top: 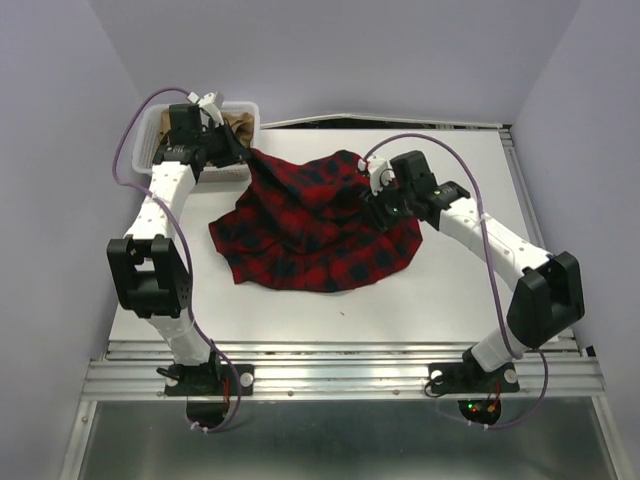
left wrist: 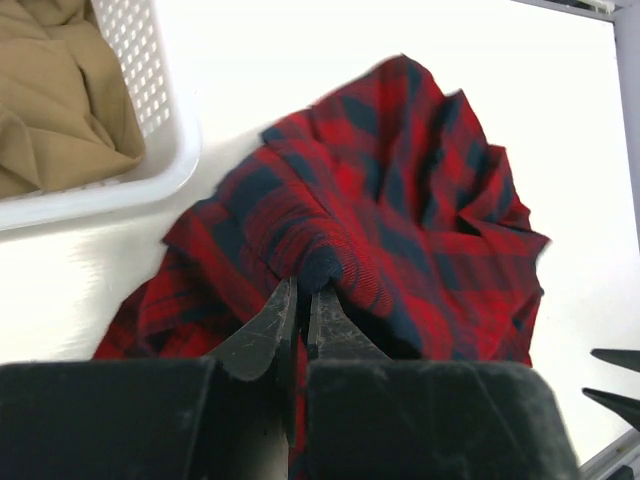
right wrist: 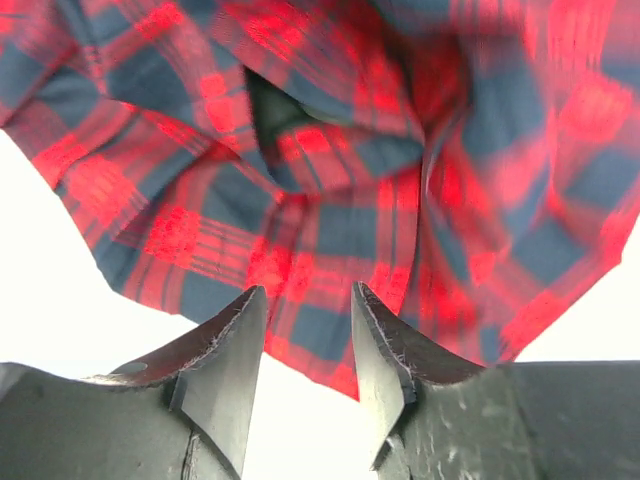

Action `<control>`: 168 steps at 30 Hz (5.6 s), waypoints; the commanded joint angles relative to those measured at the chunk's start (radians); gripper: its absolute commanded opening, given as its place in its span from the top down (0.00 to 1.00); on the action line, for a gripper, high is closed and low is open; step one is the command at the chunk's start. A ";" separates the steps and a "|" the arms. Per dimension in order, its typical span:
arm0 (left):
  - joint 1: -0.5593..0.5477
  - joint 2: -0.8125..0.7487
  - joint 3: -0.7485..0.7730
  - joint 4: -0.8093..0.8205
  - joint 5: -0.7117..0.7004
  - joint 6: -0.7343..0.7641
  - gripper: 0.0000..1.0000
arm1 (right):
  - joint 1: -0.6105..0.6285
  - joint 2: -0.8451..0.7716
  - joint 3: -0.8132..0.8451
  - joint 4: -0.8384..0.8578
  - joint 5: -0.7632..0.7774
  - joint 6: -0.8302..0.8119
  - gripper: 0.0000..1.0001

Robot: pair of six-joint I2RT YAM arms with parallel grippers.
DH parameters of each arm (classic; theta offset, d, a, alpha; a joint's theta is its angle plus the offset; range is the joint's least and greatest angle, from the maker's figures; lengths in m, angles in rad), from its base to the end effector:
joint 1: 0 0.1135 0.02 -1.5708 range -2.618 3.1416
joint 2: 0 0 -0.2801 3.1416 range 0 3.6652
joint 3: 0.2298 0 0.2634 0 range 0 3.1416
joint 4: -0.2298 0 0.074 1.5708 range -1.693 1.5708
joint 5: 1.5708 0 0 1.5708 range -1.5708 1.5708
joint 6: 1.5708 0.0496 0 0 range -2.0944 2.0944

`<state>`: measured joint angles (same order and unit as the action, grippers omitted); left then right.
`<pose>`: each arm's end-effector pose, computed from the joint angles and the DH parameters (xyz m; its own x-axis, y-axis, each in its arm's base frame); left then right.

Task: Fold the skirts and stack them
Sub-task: Flatten the skirt out

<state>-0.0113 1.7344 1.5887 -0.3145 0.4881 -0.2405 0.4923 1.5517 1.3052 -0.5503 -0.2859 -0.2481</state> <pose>0.4334 -0.0282 0.3597 -0.5338 -0.2044 -0.8206 0.3120 0.8543 -0.4157 0.3133 0.1839 0.3022 -0.4569 -0.5124 -0.7271 -0.7627 0.6463 0.0239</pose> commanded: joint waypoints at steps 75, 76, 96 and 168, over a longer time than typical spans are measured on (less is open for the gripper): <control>0.028 -1.010 -0.338 0.290 -0.307 0.201 1.00 | -0.256 -0.479 0.237 0.088 0.629 -0.112 0.99; 0.028 -0.997 -0.352 0.290 -0.299 0.187 1.00 | -0.256 -0.467 0.217 0.099 0.636 -0.109 0.99; 0.016 0.065 0.440 -0.078 -0.408 0.188 0.02 | -0.279 0.433 0.639 -0.063 0.711 -0.028 0.00; -0.250 0.376 0.217 -0.276 -0.347 0.642 0.75 | -0.466 0.716 0.536 -0.264 0.126 0.109 0.56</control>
<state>-0.2596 2.2349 1.8824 -0.4541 0.1944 0.2955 0.0322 2.2734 1.8610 -0.7082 -0.2108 -0.0360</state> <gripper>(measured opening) 0.285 0.511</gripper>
